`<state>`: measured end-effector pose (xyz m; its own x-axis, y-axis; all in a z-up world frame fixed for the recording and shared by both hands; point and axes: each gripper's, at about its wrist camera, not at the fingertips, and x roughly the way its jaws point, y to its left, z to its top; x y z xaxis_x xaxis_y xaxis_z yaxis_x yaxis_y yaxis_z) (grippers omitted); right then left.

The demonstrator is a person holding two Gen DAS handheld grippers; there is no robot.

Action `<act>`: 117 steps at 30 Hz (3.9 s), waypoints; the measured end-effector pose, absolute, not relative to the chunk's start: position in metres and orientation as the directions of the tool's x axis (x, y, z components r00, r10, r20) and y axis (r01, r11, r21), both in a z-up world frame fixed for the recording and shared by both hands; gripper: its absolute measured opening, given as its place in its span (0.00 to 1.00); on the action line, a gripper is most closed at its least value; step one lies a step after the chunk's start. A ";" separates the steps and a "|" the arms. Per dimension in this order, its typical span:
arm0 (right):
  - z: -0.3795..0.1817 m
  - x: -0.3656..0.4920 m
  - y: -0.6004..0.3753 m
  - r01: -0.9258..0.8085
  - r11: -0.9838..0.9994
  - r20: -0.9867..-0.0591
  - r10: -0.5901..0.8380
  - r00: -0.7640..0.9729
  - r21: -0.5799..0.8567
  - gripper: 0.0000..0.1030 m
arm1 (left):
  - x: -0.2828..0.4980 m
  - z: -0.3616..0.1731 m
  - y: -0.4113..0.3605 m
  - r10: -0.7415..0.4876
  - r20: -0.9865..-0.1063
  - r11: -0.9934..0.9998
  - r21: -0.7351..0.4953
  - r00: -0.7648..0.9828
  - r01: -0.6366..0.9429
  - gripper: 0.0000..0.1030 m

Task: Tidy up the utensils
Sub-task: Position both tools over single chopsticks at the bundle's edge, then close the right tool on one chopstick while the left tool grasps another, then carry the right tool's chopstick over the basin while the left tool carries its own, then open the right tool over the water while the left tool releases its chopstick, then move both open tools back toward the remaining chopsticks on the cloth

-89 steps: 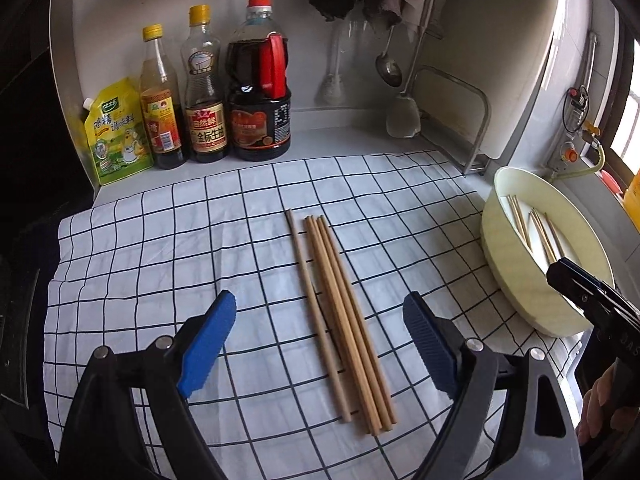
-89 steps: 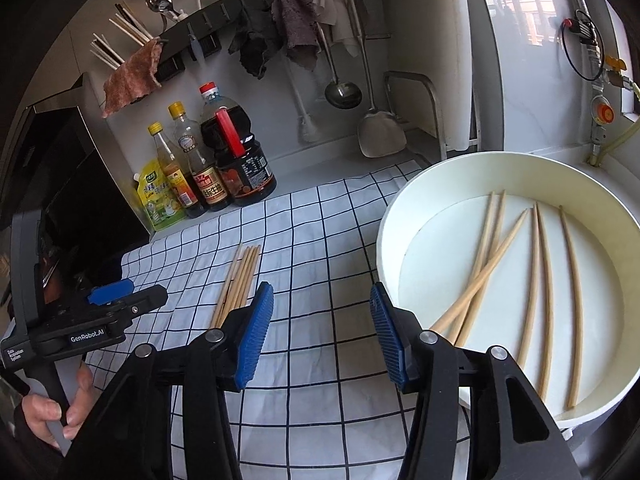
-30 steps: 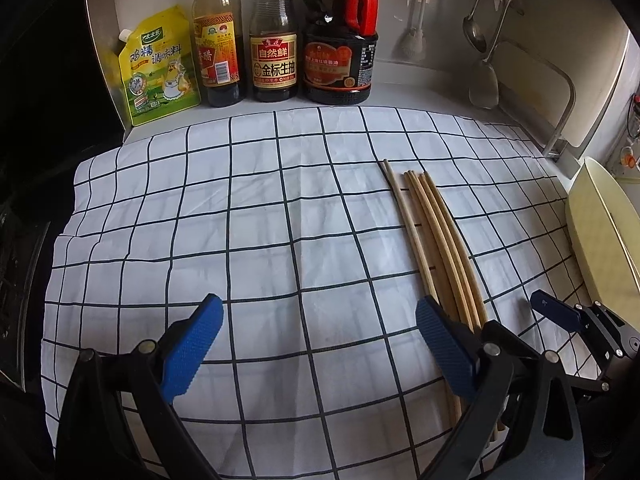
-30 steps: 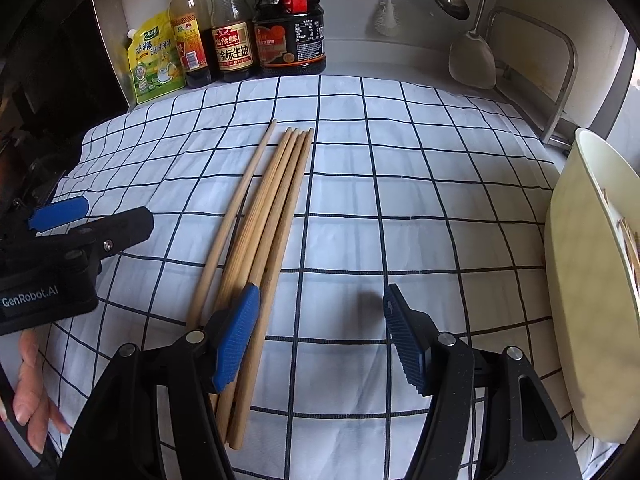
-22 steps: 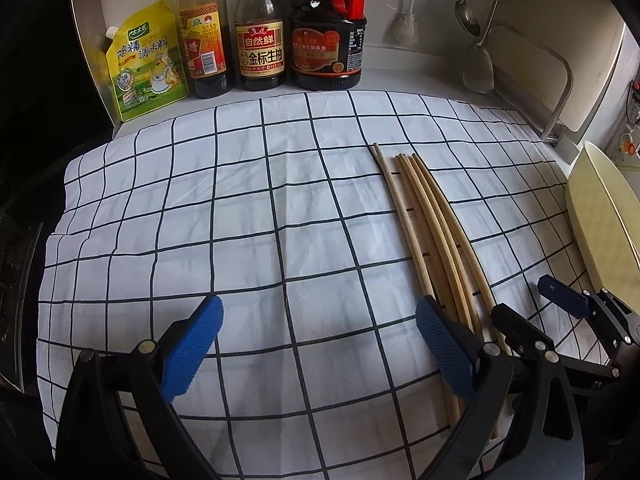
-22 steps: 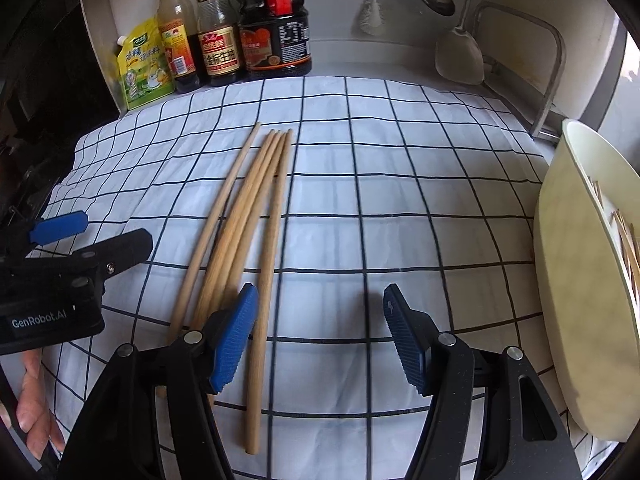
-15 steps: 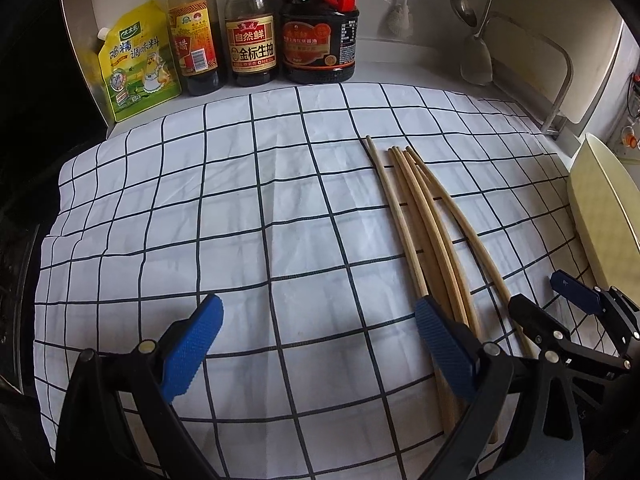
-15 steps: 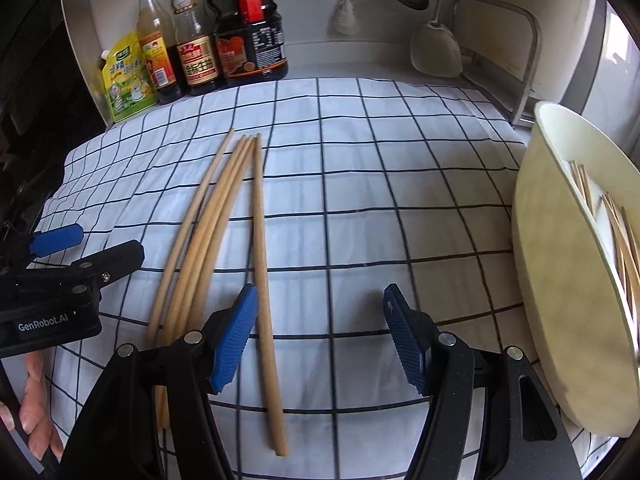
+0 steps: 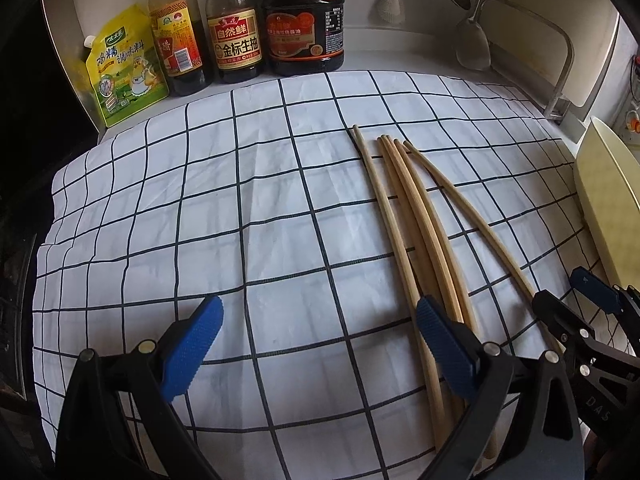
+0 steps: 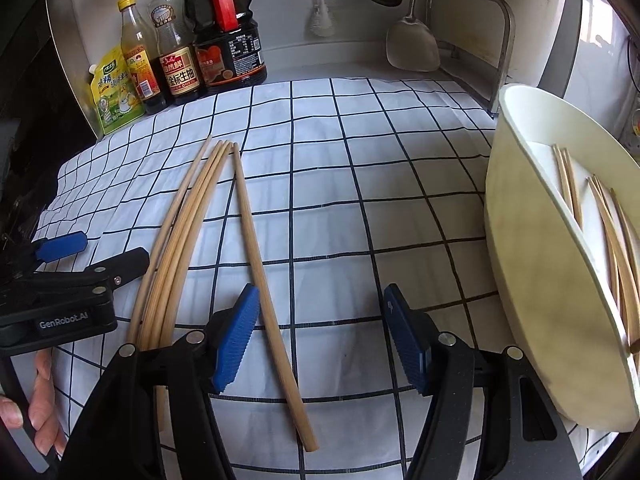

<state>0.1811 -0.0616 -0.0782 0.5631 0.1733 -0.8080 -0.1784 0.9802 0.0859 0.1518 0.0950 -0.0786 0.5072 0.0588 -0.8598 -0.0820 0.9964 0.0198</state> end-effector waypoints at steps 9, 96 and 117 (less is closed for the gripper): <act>-0.079 0.182 -0.061 -0.180 0.980 -0.807 0.171 0.566 0.081 0.60 | 0.157 -0.080 0.096 0.038 -0.870 0.995 -0.013 0.491 -0.100 0.95; -0.002 0.143 -0.315 0.225 0.914 -0.676 0.069 0.733 0.337 0.06 | 0.204 0.040 -0.200 -0.446 -0.719 0.841 -0.133 0.533 0.525 0.07; 0.014 0.127 -0.302 0.210 0.921 -0.655 0.061 0.753 0.327 0.38 | 0.169 0.044 -0.107 -0.280 -0.720 0.944 -0.083 0.636 0.321 0.94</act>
<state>0.1273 -0.3022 0.0143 0.7532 0.0612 -0.6549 0.2098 0.9213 0.3274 0.1695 -0.1073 0.0437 0.6356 -0.2797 -0.7196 0.3207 0.9435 -0.0835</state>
